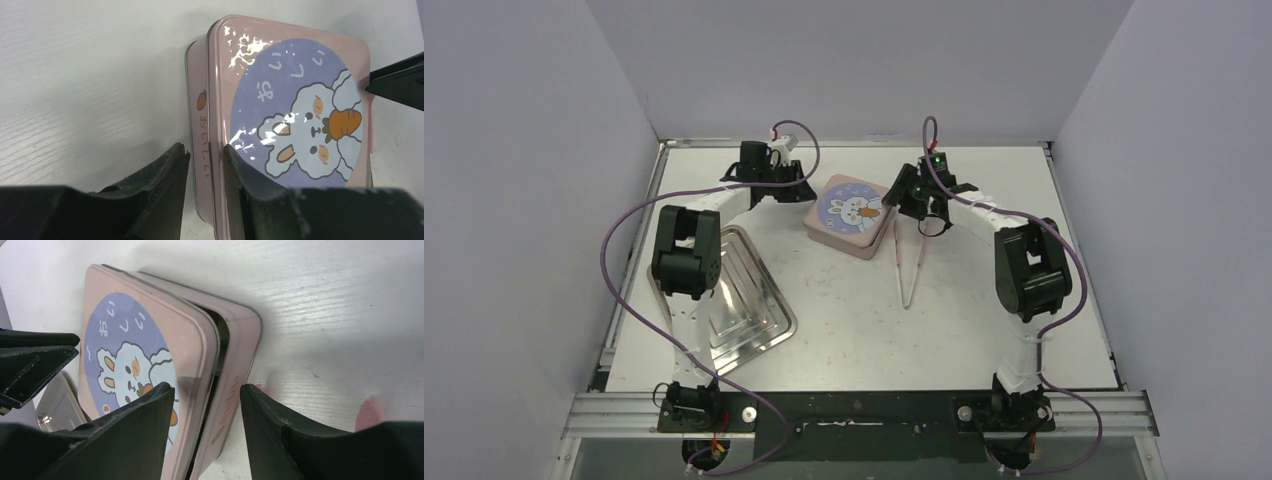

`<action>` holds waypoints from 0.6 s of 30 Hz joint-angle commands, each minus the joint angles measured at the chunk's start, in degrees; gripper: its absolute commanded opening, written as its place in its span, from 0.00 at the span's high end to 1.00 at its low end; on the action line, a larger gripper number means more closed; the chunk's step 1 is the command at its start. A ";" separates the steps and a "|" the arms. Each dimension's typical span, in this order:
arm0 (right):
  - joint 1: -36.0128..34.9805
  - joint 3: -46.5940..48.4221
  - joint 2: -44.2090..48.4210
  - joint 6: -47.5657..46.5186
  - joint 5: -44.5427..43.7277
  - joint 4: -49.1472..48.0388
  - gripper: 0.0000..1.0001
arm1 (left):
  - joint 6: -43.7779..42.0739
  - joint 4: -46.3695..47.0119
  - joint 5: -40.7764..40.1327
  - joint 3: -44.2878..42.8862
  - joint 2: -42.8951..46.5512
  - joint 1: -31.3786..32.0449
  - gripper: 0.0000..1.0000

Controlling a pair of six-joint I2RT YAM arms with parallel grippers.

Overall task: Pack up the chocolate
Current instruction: Close the box lid on the packing box.

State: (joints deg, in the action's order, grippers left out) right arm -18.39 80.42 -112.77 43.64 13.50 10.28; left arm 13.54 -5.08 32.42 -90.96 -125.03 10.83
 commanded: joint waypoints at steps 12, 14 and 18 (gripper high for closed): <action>-0.76 2.32 -3.15 -1.10 -5.07 1.22 0.70 | -0.14 1.46 -0.14 -1.21 0.56 2.24 0.69; -0.58 1.64 -3.09 -1.23 -5.21 0.68 0.77 | 0.14 1.82 -0.17 -1.14 0.23 2.56 0.69; -0.52 0.89 -1.89 -1.86 -7.27 0.53 0.74 | -0.44 1.17 -1.05 -1.41 0.05 3.27 0.68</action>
State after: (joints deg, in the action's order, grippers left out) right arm -19.16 82.06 -115.09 43.51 11.38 10.17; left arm 14.37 -4.03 32.58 -90.96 -125.05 13.39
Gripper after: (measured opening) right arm 0.270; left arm 0.316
